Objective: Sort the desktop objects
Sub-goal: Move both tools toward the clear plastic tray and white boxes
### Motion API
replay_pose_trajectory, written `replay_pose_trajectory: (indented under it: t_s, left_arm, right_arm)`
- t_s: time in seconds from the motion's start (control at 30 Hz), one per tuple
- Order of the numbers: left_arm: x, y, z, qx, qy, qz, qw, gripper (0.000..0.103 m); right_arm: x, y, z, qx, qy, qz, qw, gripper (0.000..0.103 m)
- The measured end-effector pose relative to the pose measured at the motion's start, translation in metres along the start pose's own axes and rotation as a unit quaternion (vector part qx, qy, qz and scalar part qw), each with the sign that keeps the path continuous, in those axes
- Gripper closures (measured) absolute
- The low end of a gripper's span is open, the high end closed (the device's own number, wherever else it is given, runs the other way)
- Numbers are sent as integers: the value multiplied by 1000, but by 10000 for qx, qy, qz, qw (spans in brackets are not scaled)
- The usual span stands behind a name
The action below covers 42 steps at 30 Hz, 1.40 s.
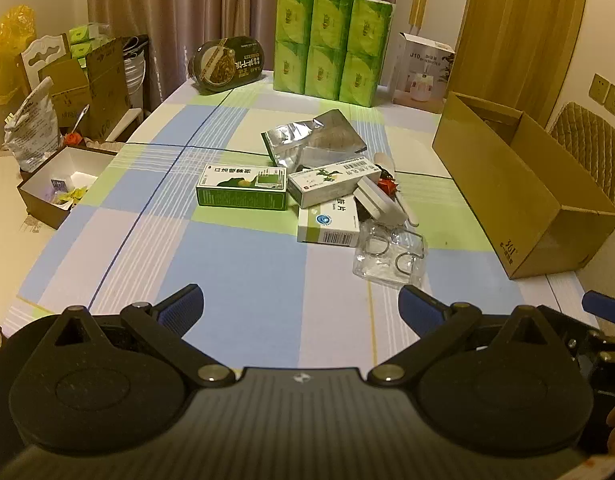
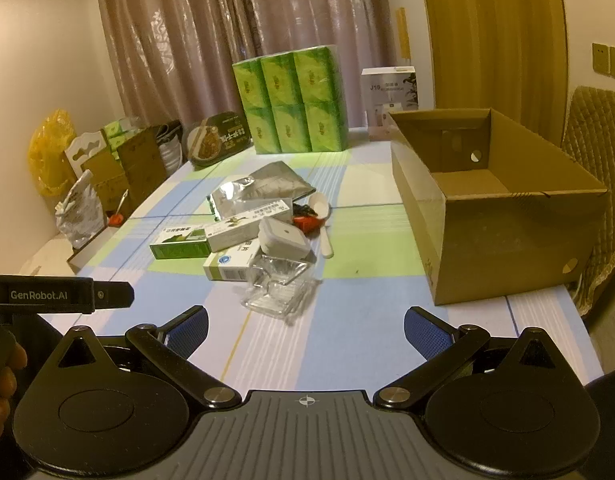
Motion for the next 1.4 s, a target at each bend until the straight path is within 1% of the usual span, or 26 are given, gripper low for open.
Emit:
replay_pose_trajectory:
  t_s: [0.67, 1.4]
  left_arm:
    - [6, -4, -3, -112, -86, -89, 9999, 1]
    - [5, -4, -5, -158, -123, -89, 9998, 1]
  right_arm:
    - [3, -5, -4, -139, -1, -47, 9999, 2]
    - [1, -5, -5, -162, 4, -12, 9999, 2]
Point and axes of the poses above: each gripper's, at about its wrist camera, not at the fingertips, and z roughly against the way its jaws point, x to its right, y to its top, the point moved 4 cm from there along -z, roughly the way its jaws point, and after that the axes turned 2 degrees about y, right-handed, at the moved point
